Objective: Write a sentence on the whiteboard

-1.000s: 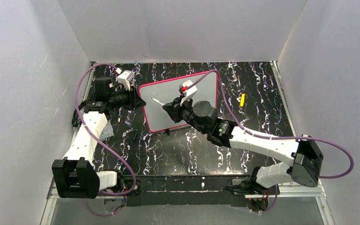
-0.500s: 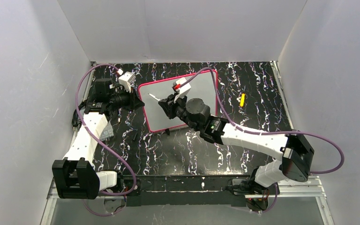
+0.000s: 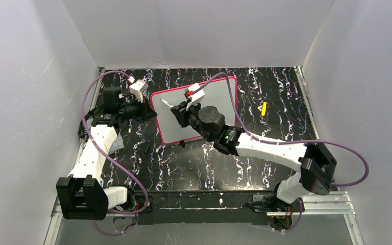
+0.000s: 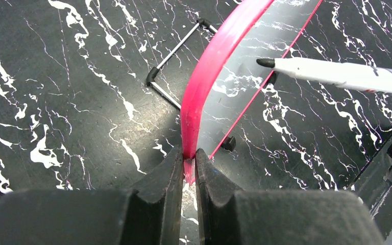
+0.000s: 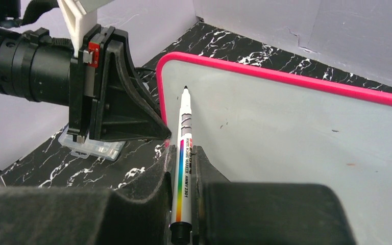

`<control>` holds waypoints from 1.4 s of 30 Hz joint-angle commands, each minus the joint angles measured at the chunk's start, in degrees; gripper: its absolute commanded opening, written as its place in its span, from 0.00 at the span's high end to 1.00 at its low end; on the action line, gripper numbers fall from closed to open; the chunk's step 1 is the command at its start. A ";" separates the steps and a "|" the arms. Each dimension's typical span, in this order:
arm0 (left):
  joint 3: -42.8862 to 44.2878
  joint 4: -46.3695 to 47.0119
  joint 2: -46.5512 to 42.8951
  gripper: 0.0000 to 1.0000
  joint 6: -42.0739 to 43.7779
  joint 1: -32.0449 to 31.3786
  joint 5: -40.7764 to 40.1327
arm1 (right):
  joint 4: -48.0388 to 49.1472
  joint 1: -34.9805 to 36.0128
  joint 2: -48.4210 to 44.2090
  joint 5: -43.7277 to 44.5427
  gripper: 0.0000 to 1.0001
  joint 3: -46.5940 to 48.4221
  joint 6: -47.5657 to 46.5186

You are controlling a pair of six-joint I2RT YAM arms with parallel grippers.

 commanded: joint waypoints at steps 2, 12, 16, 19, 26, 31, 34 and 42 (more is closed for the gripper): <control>-1.03 -1.22 -1.81 1.00 1.59 -0.12 0.01 | 4.65 0.02 1.41 1.38 0.99 3.76 -1.69; -1.28 -1.22 -2.26 1.00 1.86 -0.39 -0.12 | 3.42 0.07 3.16 3.57 0.99 4.98 -1.80; -1.32 -1.22 -2.26 1.00 1.80 -0.47 -0.23 | 2.58 0.02 2.80 6.74 0.99 4.49 -1.59; -1.31 -1.22 -2.28 1.00 1.80 -0.46 -0.31 | 2.72 0.02 1.65 9.68 0.99 3.09 -1.30; -1.30 -1.21 -2.43 1.00 1.89 -0.53 -0.20 | 3.03 0.02 -0.16 12.47 0.99 1.01 -1.44; -1.30 -1.22 -2.43 1.00 1.93 -0.48 -0.55 | 3.76 0.05 -0.57 9.44 0.99 0.61 -1.64; -1.30 -1.22 -2.42 1.00 1.94 -0.53 -0.56 | 6.36 0.02 -1.87 4.75 0.99 -1.17 -2.06; -1.30 -1.23 -2.47 1.00 1.85 -0.57 -0.53 | 8.20 0.13 -2.05 0.53 0.99 -1.90 -3.24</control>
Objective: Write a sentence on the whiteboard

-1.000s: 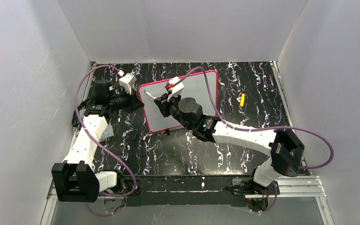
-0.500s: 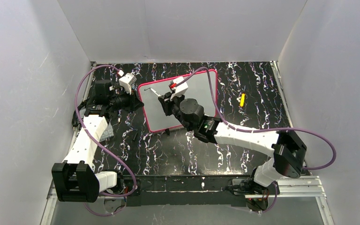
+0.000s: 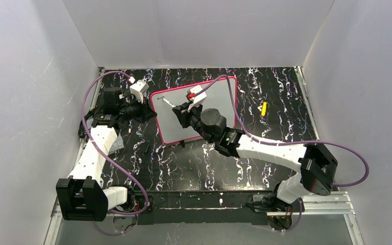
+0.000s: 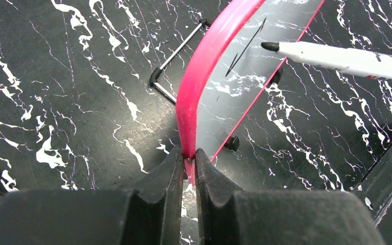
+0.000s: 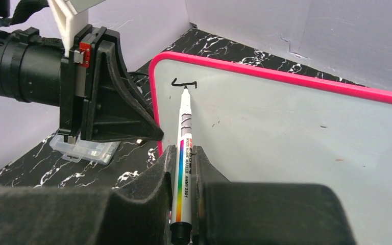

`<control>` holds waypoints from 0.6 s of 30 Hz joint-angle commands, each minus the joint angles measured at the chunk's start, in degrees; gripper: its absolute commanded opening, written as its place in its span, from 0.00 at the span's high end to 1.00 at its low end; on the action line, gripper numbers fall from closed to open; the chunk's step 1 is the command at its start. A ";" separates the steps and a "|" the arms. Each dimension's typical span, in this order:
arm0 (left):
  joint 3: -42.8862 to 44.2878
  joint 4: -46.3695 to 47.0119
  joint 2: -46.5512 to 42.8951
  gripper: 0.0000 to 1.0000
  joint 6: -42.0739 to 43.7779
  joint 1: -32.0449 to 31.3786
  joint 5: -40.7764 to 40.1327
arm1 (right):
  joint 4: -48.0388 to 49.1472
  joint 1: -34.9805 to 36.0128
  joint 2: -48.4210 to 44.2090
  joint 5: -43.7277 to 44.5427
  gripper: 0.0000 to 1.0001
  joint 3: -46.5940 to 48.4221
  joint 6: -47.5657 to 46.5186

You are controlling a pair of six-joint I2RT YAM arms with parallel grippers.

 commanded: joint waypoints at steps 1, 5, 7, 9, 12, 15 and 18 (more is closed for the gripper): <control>-0.77 -1.57 -1.75 1.00 0.90 -0.22 0.37 | 4.64 -0.04 -1.44 -1.51 0.99 0.46 -1.95; -0.82 -1.57 -1.63 1.00 0.91 -0.18 0.35 | 4.23 -0.06 -0.49 -0.97 0.99 1.71 -2.26; -0.77 -1.57 -1.69 1.00 0.88 -0.18 0.39 | 4.07 -0.06 0.09 -0.51 0.99 2.25 -2.51; -0.82 -1.57 -1.70 1.00 1.00 -0.18 0.42 | 4.10 -0.07 0.57 0.10 0.99 2.47 -2.60; -0.93 -1.57 -1.76 1.00 1.00 -0.26 0.47 | 3.48 -0.09 1.12 1.58 0.99 2.89 -2.62; -0.86 -1.57 -1.79 1.00 1.02 -0.26 0.53 | 2.84 -0.05 1.76 2.37 0.99 3.27 -2.78; -0.86 -1.57 -1.82 1.00 1.07 -0.36 0.65 | 2.43 -0.07 2.24 2.56 0.99 3.39 -2.81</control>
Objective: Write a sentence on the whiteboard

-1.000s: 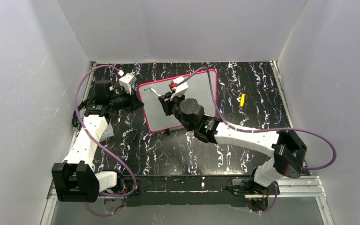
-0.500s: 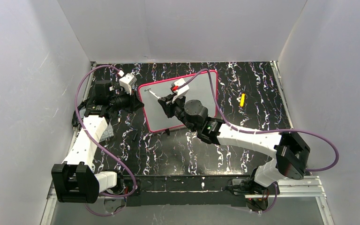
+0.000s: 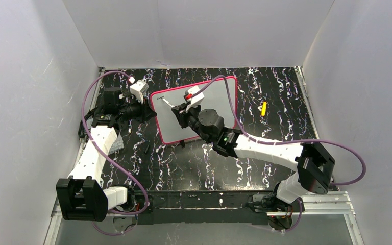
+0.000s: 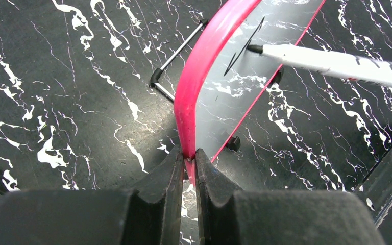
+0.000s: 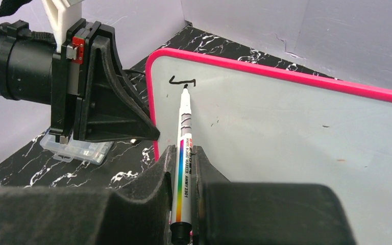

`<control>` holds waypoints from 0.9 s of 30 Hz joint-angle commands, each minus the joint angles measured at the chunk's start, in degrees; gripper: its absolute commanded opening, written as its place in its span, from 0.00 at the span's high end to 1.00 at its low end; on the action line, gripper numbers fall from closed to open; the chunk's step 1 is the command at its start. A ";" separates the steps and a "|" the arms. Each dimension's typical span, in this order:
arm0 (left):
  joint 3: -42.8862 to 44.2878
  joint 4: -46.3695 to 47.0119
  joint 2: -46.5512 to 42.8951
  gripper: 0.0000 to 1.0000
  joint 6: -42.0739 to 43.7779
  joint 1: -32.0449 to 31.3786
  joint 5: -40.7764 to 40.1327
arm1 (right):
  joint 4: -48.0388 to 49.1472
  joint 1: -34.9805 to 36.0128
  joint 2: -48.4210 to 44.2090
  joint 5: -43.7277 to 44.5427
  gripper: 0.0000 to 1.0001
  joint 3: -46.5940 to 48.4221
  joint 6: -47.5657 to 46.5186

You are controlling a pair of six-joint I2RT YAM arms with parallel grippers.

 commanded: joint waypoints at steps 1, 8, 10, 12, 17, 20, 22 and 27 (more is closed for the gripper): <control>-0.88 -1.62 -1.91 1.00 1.01 -0.32 0.74 | 1.55 -0.05 1.01 2.15 0.99 2.89 -1.32; -0.95 -1.62 -1.99 1.00 1.02 -0.31 0.48 | -0.32 -0.05 0.71 1.67 0.99 0.71 -0.21; -0.95 -1.62 -2.10 1.00 1.02 -0.31 0.48 | -0.75 -0.05 0.46 1.56 0.99 -0.43 0.56; -0.95 -1.62 -2.10 1.00 1.02 -0.31 0.45 | -1.14 -0.05 0.30 1.47 0.99 -1.53 1.25; -0.95 -1.62 -2.07 1.00 1.01 -0.31 0.44 | -1.99 -0.02 -0.28 0.54 0.99 -3.35 2.60; -0.95 -1.62 -2.11 1.00 1.01 -0.31 0.23 | -2.23 -0.05 -0.81 0.05 0.99 -3.73 2.71; -0.95 -1.62 -2.11 1.00 0.99 -0.39 0.20 | -2.02 -0.05 -1.44 -0.65 0.99 -3.96 2.63; -1.04 -1.62 -2.09 1.00 0.99 -0.40 0.13 | 2.56 -0.05 -4.86 -4.22 0.99 -5.97 2.36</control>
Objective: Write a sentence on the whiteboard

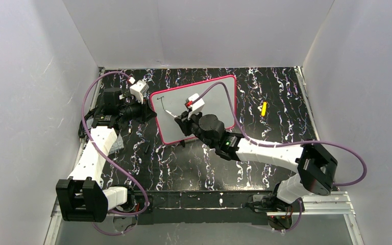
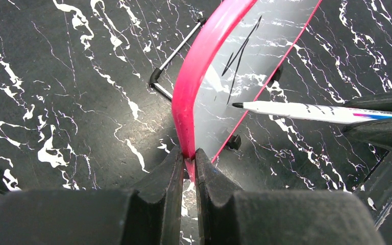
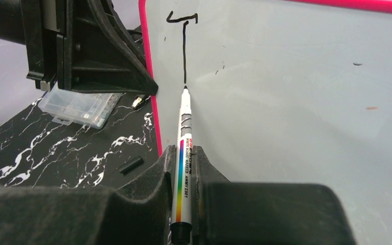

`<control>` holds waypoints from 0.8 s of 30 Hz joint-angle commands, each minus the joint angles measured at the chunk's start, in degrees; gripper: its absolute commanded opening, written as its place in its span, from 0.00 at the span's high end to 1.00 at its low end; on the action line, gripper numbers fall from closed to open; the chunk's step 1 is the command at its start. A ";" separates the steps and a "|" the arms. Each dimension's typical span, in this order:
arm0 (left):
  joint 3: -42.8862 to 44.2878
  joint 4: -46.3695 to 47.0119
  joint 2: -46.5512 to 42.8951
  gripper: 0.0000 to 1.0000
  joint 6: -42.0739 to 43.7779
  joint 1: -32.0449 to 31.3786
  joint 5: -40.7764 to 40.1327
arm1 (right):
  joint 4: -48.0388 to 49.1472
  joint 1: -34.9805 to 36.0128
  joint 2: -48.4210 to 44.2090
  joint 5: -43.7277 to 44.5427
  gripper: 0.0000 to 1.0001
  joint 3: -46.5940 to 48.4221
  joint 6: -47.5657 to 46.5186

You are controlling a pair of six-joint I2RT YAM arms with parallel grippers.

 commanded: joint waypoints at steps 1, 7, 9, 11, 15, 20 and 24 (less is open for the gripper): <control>-0.66 -1.88 -1.73 1.00 0.82 -0.18 0.32 | 5.74 -0.27 -5.04 -2.28 0.99 -1.65 -0.13; -0.71 -1.88 -1.91 1.00 0.86 -0.27 0.23 | 7.85 -0.27 -6.32 1.01 0.99 -1.66 -1.72; -0.71 -1.88 -1.80 1.00 0.82 -0.27 0.24 | 7.46 -0.27 -5.58 1.67 0.99 -0.52 -2.59; -0.71 -1.88 -1.83 1.00 0.86 -0.37 0.22 | 7.21 -0.27 -4.76 1.76 0.99 0.32 -2.93; -0.74 -1.88 -1.81 1.00 0.89 -0.35 0.16 | 7.22 -0.27 -3.68 2.14 0.99 0.70 -3.11; -0.71 -1.97 -1.82 1.00 0.88 -0.44 0.19 | 7.31 -0.27 -3.23 3.68 0.99 0.49 -3.12; -0.71 -1.97 -1.83 1.00 0.99 -0.53 0.23 | 7.21 -0.29 -2.81 4.65 0.99 0.64 -3.34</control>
